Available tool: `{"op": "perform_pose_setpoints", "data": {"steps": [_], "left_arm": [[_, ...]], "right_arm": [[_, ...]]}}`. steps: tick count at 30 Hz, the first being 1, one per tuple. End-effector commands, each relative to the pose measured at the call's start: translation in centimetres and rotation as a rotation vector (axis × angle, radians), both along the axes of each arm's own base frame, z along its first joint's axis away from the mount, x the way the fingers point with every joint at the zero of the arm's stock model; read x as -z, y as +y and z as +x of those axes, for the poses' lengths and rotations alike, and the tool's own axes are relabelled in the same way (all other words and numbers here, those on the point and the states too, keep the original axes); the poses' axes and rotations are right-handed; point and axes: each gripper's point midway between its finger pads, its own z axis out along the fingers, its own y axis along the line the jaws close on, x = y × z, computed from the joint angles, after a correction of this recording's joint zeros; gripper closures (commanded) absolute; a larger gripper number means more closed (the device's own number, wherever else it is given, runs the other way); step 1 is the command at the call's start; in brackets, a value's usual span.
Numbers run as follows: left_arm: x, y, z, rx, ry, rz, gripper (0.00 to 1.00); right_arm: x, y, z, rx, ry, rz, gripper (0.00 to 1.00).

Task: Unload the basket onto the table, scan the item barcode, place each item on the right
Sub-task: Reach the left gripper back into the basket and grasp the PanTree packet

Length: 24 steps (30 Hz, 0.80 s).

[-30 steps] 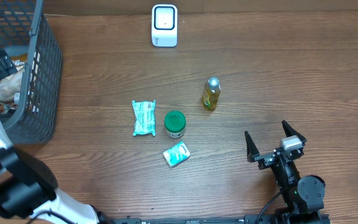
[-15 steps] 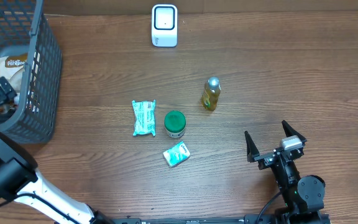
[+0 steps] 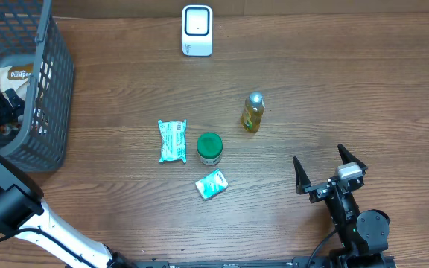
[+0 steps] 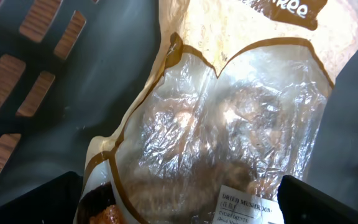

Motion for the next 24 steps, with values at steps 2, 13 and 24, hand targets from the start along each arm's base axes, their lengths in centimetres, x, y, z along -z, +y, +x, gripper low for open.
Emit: {"op": "perform_pose_setpoints", "data": {"steps": [2,13,24], "left_arm": [[-0.3,0.5,0.5,-0.008,-0.036,-0.006,0.00],[0.3,1.5,0.3,-0.037,-0.025,0.044,0.00],[5.4,-0.1,-0.7,-0.028,-0.027,0.012,0.00]], "right_arm": [[0.2,-0.2,0.1,0.009,-0.001,0.002,0.00],[0.2,-0.2,0.1,0.009,-0.001,0.002,0.00],[0.2,-0.2,0.1,0.009,-0.001,0.002,0.00]]}}
